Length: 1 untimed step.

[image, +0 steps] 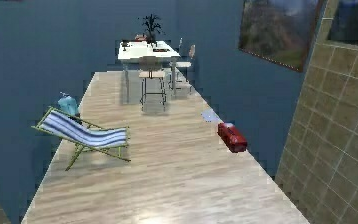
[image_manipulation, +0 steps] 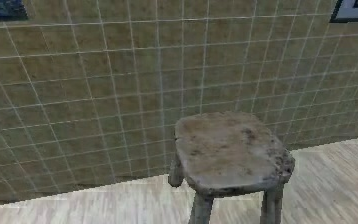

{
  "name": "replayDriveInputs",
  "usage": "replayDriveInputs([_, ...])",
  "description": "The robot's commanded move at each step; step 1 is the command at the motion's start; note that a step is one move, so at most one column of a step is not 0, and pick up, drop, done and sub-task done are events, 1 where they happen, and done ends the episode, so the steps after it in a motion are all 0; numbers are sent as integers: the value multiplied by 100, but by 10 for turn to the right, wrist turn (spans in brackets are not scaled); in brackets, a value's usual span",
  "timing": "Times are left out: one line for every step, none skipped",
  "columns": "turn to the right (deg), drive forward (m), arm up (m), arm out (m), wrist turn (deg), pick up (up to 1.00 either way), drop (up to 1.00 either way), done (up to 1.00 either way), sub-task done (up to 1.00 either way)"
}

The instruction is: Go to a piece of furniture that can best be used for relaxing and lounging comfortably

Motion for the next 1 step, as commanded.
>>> replayDriveInputs([0,100,0,0,0,0,0,0,0])
